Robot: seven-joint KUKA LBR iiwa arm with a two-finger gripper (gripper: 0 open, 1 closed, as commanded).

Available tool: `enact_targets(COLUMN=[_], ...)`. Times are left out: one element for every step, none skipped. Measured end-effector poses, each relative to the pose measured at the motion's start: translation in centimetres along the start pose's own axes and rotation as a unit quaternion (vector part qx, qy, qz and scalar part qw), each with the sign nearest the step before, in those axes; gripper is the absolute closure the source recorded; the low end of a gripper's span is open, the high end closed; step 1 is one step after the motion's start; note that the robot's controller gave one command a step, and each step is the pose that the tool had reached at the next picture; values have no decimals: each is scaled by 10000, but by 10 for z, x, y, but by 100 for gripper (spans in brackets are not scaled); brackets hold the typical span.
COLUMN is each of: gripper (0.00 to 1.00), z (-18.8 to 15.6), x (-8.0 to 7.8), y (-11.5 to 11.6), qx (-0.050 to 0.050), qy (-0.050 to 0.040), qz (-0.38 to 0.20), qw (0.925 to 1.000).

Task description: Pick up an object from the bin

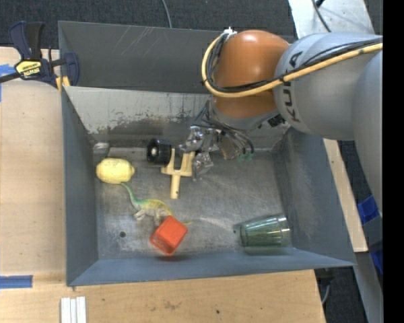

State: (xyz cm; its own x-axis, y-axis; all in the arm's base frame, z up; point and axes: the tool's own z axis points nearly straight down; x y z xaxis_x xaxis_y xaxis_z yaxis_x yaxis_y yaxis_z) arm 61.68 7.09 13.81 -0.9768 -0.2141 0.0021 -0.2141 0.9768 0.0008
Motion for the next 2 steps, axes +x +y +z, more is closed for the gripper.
enact_targets(gripper=[100, 100], z=[-46, -87], x=[-3, 1], y=[-2, 4], qx=[9, 5], qy=[-47, -16], qz=[78, -30], qw=[10000, 10000])
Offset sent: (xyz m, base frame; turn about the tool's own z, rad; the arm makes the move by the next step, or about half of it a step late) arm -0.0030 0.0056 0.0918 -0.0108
